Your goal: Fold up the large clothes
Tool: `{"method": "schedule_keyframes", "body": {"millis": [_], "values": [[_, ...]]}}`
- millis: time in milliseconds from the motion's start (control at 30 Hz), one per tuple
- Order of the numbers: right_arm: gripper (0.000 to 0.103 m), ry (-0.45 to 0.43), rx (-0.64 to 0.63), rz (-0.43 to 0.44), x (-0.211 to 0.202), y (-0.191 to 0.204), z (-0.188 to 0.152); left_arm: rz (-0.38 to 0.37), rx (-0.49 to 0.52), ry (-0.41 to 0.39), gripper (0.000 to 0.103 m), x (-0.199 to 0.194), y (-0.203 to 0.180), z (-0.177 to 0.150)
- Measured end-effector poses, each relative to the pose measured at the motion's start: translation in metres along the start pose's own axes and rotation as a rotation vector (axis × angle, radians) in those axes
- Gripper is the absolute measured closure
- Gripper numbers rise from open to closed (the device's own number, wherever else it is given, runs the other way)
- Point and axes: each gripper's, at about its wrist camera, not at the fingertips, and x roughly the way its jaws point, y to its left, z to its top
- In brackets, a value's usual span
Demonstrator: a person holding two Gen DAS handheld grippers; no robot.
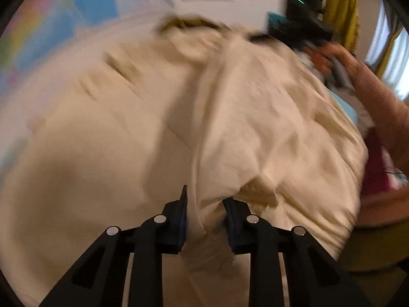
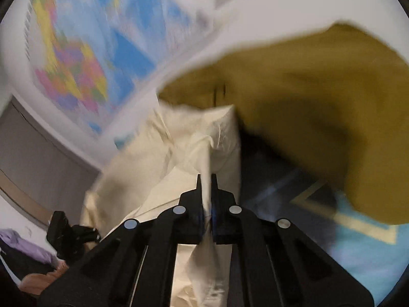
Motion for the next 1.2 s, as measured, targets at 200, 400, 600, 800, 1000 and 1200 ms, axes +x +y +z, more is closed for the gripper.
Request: {"method": "schedule_keyframes", "body": {"millis": [200,400,600,800,1000,1200], "values": [[0.094,0.006,0.129,-0.156,0.002,-0.047,-0.015,0.265,0.092,-0.067,0.021,0.001,0.026,0.052],[0.06,-0.046,-0.084,-0.227,-0.013,0.003,-0.018,0.172,-0.024,0.034,0.016,0.013,0.054,0.03],[0.026,0.082,-0.464,-0.253,0.044,0.08,-0.025,0.107,-0.074,0.082,0.01,0.017,0.062,0.001],[0.043,0.264,-0.614,-0.353,0.127,0.078,-0.035,0.135,-0.042,0.163,0.066,0.055,0.063,0.008],[0.101,0.232,-0.465,-0.401,0.132,0.05,-0.017,0.294,-0.084,0.065,0.081,0.045,0.094,0.039],[0.044,0.159,-0.459,-0.398,0.101,0.073,-0.031,0.367,-0.074,0.094,0.046,0.047,0.088,0.031]]}}
